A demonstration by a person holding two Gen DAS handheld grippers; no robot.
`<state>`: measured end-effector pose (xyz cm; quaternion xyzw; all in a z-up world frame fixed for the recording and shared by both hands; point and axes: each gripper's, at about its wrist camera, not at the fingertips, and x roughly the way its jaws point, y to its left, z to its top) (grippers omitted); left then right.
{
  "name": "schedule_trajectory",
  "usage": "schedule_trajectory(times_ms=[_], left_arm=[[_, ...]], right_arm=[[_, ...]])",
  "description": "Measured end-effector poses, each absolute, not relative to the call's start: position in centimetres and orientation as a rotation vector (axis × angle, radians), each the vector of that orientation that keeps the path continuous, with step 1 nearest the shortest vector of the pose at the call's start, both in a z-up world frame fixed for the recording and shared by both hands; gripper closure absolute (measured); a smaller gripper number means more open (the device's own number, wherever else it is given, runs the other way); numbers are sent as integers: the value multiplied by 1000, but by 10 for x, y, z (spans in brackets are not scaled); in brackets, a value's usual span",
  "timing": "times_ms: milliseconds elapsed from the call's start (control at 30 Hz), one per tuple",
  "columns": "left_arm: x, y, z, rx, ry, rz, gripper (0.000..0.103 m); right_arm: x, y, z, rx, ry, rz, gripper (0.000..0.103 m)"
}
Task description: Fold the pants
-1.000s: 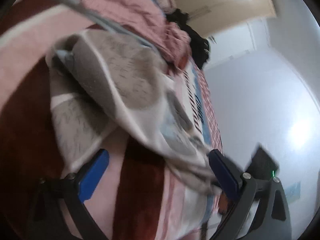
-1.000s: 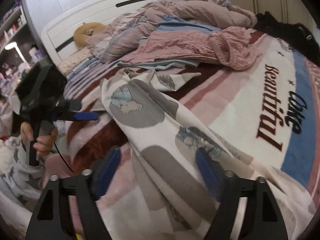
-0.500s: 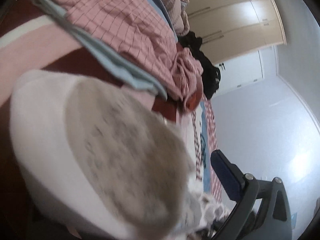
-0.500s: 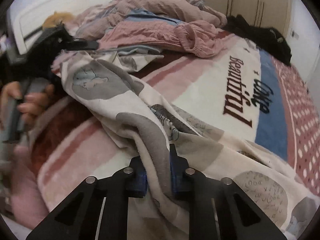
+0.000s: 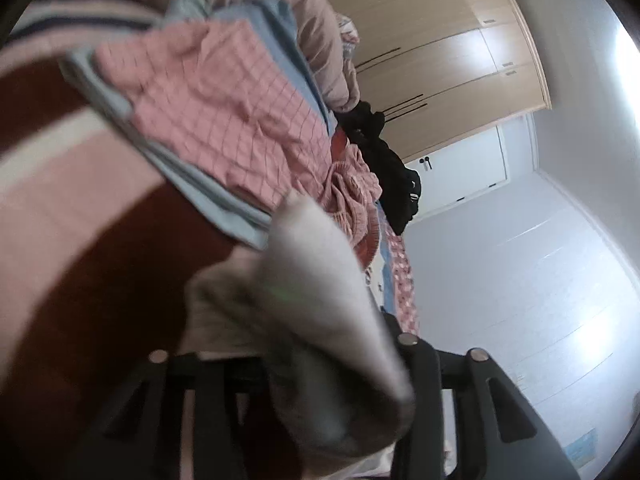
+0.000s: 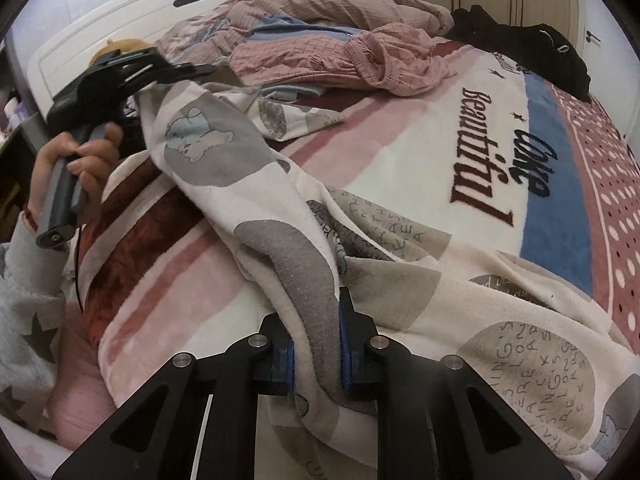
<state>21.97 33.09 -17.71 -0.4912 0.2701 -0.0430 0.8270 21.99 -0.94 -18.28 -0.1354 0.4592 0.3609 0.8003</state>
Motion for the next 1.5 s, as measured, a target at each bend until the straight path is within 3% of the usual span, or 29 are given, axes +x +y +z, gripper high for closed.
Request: schedule_trajectory(times_ms=[367,433,467,500,533,567,700,933,1067,1133,1300,1333,1400,1500], left_arm=[[168,358,-157,-803,630,96,77],[154,369,-150,-787,600,139,73],[151,374,-146,-778,587,149,57],[154,377,-142,-767,589,142,31],[158,379,-138,-756,607,121,21],[169,381,-134,-736,635,69,17],[219,381,-138,-714,740,-67,17],[278,358,-192,-552,1046,-106,18],[268,356,-194,-514,1052,-138,18],[266,355,-197,-520,1081,-146,23],[257,343,-198,-542,1146,-175,84],[256,342,-198,-533,1145,-153,91],[250,347,-196,-552,1101,-93,97],[235,362,-185,-571,998,23,98]], right_arm=[[220,-10,-184,-293,986,785,92],[220,-10,-183,-290,988,786,92],[220,-10,-184,-290,990,786,92],[220,-10,-184,-291,991,787,92],[220,-10,-184,-292,991,788,92],[220,-10,-184,-293,992,788,92],[221,-9,-184,-291,995,787,91],[222,-10,-185,-286,1003,791,91],[223,-10,-186,-280,1005,795,91],[223,-10,-186,-278,1006,796,91],[224,-10,-186,-275,1009,797,91],[225,-10,-186,-272,1009,797,91],[225,-11,-187,-264,1009,797,91],[225,-12,-188,-248,1013,797,91]])
